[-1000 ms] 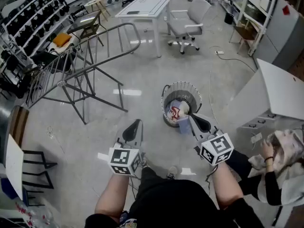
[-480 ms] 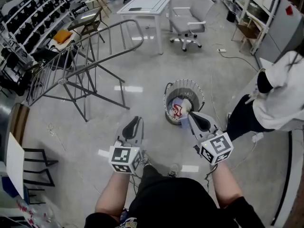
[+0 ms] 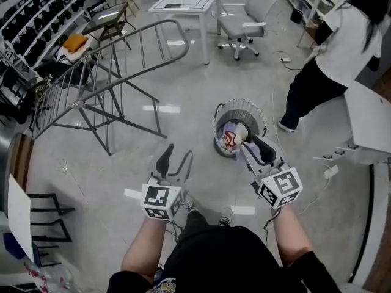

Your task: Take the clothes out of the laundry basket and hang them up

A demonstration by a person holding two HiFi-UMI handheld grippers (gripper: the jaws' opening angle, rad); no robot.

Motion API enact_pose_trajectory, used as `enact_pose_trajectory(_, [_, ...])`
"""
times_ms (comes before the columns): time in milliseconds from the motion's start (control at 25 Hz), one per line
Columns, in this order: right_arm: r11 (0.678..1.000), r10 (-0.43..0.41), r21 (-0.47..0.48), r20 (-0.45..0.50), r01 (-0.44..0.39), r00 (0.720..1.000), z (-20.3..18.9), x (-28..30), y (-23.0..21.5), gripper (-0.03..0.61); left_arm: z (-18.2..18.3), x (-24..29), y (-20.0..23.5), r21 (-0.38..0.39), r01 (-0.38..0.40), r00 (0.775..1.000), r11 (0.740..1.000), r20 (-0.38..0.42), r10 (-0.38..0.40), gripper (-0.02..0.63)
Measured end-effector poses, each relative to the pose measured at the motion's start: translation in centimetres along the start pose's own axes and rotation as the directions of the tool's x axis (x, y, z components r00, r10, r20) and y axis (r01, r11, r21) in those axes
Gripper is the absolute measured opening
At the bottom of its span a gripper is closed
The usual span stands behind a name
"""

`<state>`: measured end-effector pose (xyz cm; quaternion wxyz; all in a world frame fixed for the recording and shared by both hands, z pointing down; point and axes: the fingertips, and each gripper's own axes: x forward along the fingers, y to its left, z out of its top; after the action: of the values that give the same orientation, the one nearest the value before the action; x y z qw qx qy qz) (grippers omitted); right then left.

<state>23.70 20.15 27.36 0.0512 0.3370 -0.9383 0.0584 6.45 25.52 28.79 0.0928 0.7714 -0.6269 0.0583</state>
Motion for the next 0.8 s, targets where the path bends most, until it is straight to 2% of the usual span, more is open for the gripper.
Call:
enact_pose_trajectory(320, [0.987,-0.154,0.049,-0.003,0.154,0.988,0.6,3.2,-2.4,0.186,0.1,3.3,4.1,-0.007,0.106,0.994,0.994,-0.018,-0.106,0.221])
enact_pose_trajectory(520, [0.972,-0.226,0.065,-0.014,0.227,0.974,0.5,5.4,-2.9,0.186,0.0,5.9,6.3,-0.012,0.181,0.983,0.983,-0.025,-0.182,0.221])
enact_pose_trajectory(800, [0.96,-0.276,0.053,-0.024,0.277,0.961,0.0,8.1,-1.8,0.19,-0.2,8.3,8.8,-0.006,0.254,0.967,0.967,-0.023,-0.254,0.222])
